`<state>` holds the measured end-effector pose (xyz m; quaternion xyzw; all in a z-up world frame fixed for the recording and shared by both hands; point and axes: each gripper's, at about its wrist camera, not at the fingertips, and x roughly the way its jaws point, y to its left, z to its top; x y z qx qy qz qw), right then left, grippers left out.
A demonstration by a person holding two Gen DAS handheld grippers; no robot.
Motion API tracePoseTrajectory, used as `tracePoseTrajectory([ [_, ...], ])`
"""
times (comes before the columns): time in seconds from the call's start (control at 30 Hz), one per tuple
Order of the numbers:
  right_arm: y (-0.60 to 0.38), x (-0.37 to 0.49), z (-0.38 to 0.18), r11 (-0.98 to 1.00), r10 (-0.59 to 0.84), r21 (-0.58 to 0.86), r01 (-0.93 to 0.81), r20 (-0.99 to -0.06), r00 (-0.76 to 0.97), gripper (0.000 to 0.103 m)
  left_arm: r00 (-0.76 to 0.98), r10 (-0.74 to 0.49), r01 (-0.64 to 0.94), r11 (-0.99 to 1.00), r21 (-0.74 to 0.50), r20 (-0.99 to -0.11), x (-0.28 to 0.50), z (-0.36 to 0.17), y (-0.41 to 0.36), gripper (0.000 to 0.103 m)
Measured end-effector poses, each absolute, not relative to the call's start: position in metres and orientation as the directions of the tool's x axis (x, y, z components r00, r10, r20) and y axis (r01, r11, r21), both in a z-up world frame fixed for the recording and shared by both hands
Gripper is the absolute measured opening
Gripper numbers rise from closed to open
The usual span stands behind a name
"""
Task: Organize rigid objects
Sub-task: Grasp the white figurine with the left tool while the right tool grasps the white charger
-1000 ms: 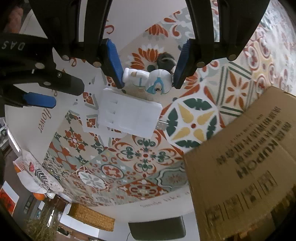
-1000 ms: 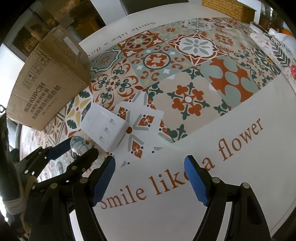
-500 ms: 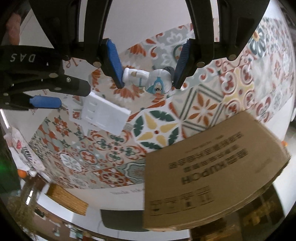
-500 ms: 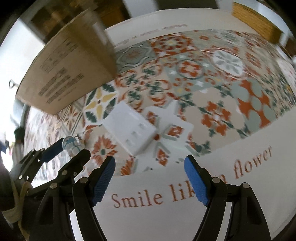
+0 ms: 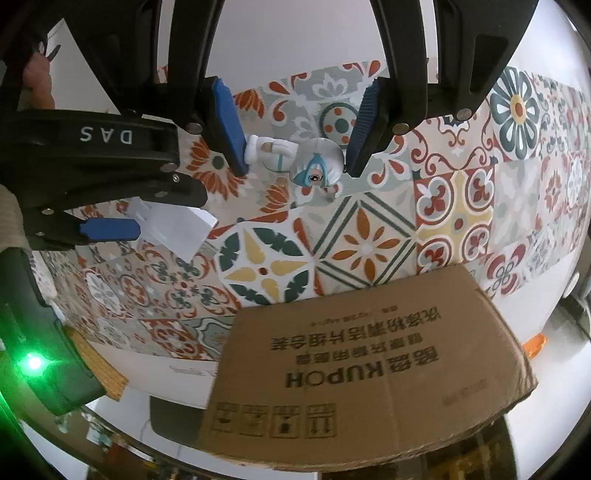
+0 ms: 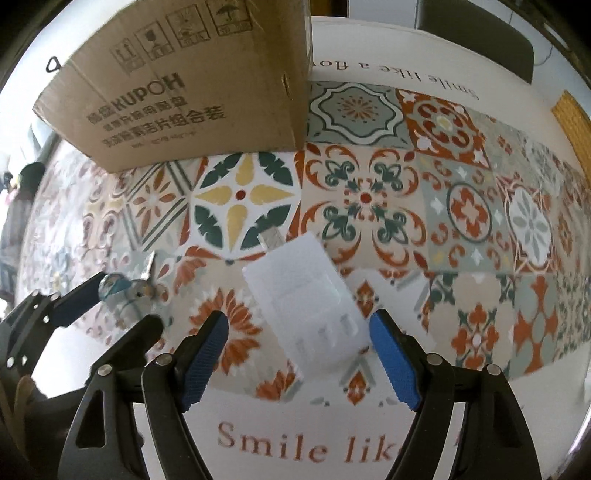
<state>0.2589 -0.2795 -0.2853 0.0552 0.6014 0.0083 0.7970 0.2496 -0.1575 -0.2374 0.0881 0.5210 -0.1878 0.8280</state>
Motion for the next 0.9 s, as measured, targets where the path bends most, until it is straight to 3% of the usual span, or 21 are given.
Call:
tracePoseTrajectory([
  [0.2,-0.272,0.273,-0.299,0.995,0.085,0.097,0.034,-0.962,0.261,0.078,0.38,-0.209,0.376,0.925,-0.055,-0.901,0.253,-0.243,-0.153,0.054],
  [0.27,-0.272,0.273,-0.3,0.993,0.093,0.107,0.039,-0.96,0.265,0.071,0.384,-0.205,0.368,0.928,-0.055,-0.9,0.253,-0.243,-0.152,0.054],
  [0.33,-0.269,0.273,-0.301,0.995,0.07,0.085,0.042,-0.958,0.277,0.055,0.386,-0.21,0.37,0.927,-0.058,-0.898,0.253,-0.24,-0.152,0.054],
  [0.53,-0.276,0.249,-0.29,0.989,0.105,0.133,0.069,-0.944,0.314,0.052,0.412,-0.219,0.372,0.926,-0.056,-0.885,0.252,-0.225,-0.147,0.054],
  [0.9,-0.274,0.214,-0.218,0.983,0.089,0.154,0.103,-0.88,0.466,0.052,0.484,-0.258,0.371,0.926,-0.071,-0.836,0.244,-0.174,-0.127,0.054],
])
